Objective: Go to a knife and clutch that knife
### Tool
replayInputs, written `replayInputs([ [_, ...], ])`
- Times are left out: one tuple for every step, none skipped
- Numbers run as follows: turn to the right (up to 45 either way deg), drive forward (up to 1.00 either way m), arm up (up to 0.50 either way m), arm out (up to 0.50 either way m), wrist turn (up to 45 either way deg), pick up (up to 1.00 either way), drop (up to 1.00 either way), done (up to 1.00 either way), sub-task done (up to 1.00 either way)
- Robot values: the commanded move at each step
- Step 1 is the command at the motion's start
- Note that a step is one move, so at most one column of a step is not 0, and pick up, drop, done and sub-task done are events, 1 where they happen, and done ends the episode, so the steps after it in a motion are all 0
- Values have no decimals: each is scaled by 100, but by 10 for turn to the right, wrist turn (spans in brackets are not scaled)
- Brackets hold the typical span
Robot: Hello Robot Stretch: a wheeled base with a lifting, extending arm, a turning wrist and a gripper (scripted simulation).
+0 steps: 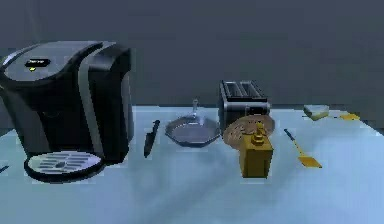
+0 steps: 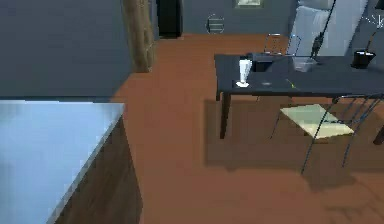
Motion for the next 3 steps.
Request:
replayInputs([
  [-450,0,0,0,0,0,0,0,0],
  [-450,0,0,0,0,0,0,0,0],
  [-90,0,0,0,0,0,0,0,0],
])
